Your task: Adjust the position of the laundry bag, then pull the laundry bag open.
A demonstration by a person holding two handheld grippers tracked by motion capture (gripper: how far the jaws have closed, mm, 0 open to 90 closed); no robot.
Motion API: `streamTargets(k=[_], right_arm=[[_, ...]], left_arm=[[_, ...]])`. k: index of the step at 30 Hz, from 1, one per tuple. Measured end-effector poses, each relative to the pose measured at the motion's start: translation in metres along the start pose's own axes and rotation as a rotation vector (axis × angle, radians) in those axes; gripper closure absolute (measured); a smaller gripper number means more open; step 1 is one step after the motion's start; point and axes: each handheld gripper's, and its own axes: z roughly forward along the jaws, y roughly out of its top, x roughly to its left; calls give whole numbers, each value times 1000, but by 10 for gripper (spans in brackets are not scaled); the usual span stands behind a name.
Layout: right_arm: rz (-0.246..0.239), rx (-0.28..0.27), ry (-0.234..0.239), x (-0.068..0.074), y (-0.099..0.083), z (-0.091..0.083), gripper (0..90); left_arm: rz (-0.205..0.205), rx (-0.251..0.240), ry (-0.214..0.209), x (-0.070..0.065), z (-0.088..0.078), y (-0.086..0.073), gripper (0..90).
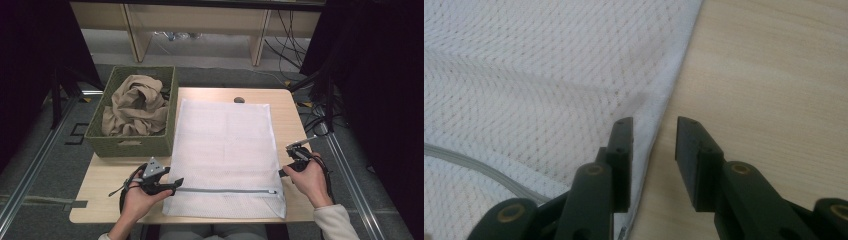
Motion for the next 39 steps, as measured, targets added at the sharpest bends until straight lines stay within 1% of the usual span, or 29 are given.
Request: streamTargets(k=[1, 2, 3, 4, 6, 7, 8, 10, 11, 12, 13, 15, 16, 18, 20, 21, 23, 26, 28, 29, 30, 31, 32, 33, 34, 35, 36, 38, 39], right_arm=[[7, 2, 2, 0, 0, -1, 695], [-13, -8, -6, -1, 0, -1, 695], [11, -2, -6, 2, -1, -2, 694], [-8, -10, -11, 2, -1, -2, 693], [1, 21, 1, 3, -1, -4, 687], [-1, 27, 5, 3, -1, -5, 680], [-48, 8, 5, 0, -1, -2, 678], [-35, 15, 14, 1, -3, -3, 674], [-55, 18, 14, 0, -3, -1, 673], [-9, 37, 16, 3, -5, -3, 670], [-40, 25, 18, 0, -5, -2, 669], [-41, 31, 13, -2, -7, -3, 663], [5, 45, 13, 1, -9, -4, 663], [-13, 54, 16, -2, -11, -4, 662], [-32, 45, 12, -3, -12, -4, 660], [-6, 57, 21, -2, -13, -6, 657], [1, 52, 16, 0, -16, -7, 657], [-22, 55, 29, 2, -19, -5, 656], [29, 72, 27, 7, -21, -4, 656], [-31, 79, 35, 4, -21, -3, 651], [-31, 79, 35, 4, -21, -3, 651], [20, 85, 36, 8, -22, -3, 648], [45, 134, 37, 9, -21, -4, 642], [37, 131, 41, 8, -22, -2, 640], [0, 107, 32, 5, -22, 1, 640], [6, 112, 12, 5, -22, 1, 640], [-8, 125, 21, 4, -22, 2, 640], [58, 154, 51, 9, -22, 1, 642], [45, 172, 36, 10, -22, 1, 645]], left_arm=[[5, 5, -1, 0, 0, 0, 333], [6, 0, -5, -1, 1, 0, 335], [10, 0, -5, -2, 1, 0, 335], [20, 2, -9, -3, 0, 1, 335], [41, 8, -4, -2, 0, 2, 335], [25, 2, -4, -2, 1, 2, 336], [20, 5, -2, -1, 3, 2, 336], [17, 29, 5, 0, 4, 1, 337], [-2, 12, -2, -3, 6, 0, 336], [9, 21, -5, -2, 6, 0, 336], [5, 20, -12, -4, 6, 1, 336], [23, 26, -23, -5, 5, 3, 339], [27, 24, -41, -6, 5, 3, 346], [41, 32, -39, -5, 5, 2, 349], [22, 25, -38, -6, 6, 1, 348], [26, 37, -32, -7, 5, 2, 348], [26, 29, -46, -9, 6, 3, 348], [43, 43, -61, -11, 7, 4, 348], [53, 51, -63, -12, 8, 4, 349], [50, 39, -60, -13, 9, 3, 349], [51, 46, -55, -14, 9, 3, 349], [59, 50, -61, -14, 8, 4, 349], [53, 45, -66, -15, 9, 4, 349], [60, 48, -60, -14, 9, 3, 349], [63, 59, -63, -14, 9, 3, 350], [73, 67, -63, -13, 8, 3, 350], [67, 58, -59, -13, 8, 3, 350], [57, 52, -63, -14, 8, 4, 351], [57, 50, -62, -14, 8, 4, 351]])
